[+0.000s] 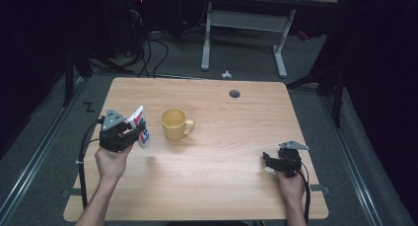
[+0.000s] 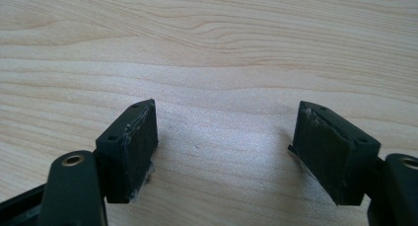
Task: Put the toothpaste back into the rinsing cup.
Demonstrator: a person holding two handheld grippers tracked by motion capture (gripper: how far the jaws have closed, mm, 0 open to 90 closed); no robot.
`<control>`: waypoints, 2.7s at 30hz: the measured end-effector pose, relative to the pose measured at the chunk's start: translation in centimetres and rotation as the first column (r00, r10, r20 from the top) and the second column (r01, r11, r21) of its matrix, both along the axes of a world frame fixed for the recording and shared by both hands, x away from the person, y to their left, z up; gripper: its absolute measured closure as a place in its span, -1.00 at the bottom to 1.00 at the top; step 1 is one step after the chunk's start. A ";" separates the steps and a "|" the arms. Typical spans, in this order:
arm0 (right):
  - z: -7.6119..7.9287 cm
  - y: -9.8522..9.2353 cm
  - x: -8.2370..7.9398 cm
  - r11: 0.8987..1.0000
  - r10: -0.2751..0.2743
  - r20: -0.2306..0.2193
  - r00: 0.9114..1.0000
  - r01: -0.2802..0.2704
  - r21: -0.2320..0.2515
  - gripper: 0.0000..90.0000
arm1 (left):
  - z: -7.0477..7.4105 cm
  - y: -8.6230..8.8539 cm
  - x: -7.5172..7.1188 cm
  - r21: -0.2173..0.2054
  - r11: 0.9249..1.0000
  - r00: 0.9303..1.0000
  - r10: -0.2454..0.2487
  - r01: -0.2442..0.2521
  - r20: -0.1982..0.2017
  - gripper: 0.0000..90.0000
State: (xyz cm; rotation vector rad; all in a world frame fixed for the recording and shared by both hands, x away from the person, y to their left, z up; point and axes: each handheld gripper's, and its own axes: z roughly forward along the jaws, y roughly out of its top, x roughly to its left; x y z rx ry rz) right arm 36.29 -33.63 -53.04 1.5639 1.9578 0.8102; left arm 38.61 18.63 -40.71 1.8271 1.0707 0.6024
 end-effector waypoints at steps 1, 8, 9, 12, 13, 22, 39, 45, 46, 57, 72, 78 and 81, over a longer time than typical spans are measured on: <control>0.0 0.0 0.0 1.000 0.001 0.000 1.000 -0.001 0.000 -0.44 | 0.1 -0.1 0.0 0.016 1.000 1.000 -0.006 0.006 0.003 0.55; 0.0 0.0 -0.1 1.000 0.005 0.002 1.000 -0.005 -0.001 -0.44 | 0.2 -0.6 0.5 0.005 0.999 0.999 -0.032 0.032 -0.011 0.55; 0.0 0.0 -0.1 1.000 0.005 0.002 1.000 -0.005 -0.001 -0.44 | 0.3 -0.7 0.5 0.007 0.999 0.999 -0.034 0.034 -0.011 0.55; 0.0 0.0 -0.1 1.000 0.005 0.002 1.000 -0.005 -0.001 -0.44 | 0.6 -0.8 0.5 -0.002 0.999 0.999 -0.045 0.045 -0.007 0.55; 0.0 0.0 -0.1 1.000 0.005 0.002 1.000 -0.005 -0.001 -0.44 | 0.8 -0.9 0.5 -0.007 0.999 0.999 -0.049 0.049 -0.005 0.55; 0.0 0.1 -0.1 1.000 0.005 0.002 1.000 -0.005 -0.001 -0.44 | 1.9 -2.1 1.0 -0.040 0.996 0.997 -0.075 0.075 0.010 0.56; 0.0 0.1 -0.1 1.000 0.009 0.001 1.000 -0.009 -0.002 -0.44 | 3.6 -4.2 2.7 -0.073 0.988 0.991 -0.134 0.134 0.006 0.56; 0.0 0.1 -0.1 1.000 0.010 0.001 1.000 -0.010 -0.001 -0.44 | 4.1 -4.5 3.4 -0.084 0.986 0.990 -0.143 0.142 0.002 0.56; 0.0 0.1 -0.1 1.000 0.010 0.001 1.000 -0.010 -0.001 -0.44 | 4.1 -4.6 3.5 -0.082 0.986 0.990 -0.143 0.143 0.003 0.56; 0.0 0.1 -0.1 1.000 0.011 0.001 1.000 -0.011 -0.001 -0.44 | 5.0 -5.4 4.7 -0.077 0.985 0.988 -0.152 0.152 0.012 0.57; 0.0 0.1 -0.1 1.000 0.011 0.001 1.000 -0.011 -0.001 -0.44 | 4.5 -6.5 6.1 -0.069 0.989 0.991 -0.134 0.134 0.012 0.57; 0.0 0.1 -0.1 1.000 0.011 0.001 1.000 -0.011 -0.001 -0.44 | 4.3 -7.1 6.6 -0.051 0.990 0.991 -0.129 0.130 0.023 0.57; 0.0 0.1 -0.1 1.000 0.011 0.001 1.000 -0.011 -0.001 -0.44 | 4.0 -7.3 6.9 -0.033 0.991 0.992 -0.126 0.127 0.024 0.57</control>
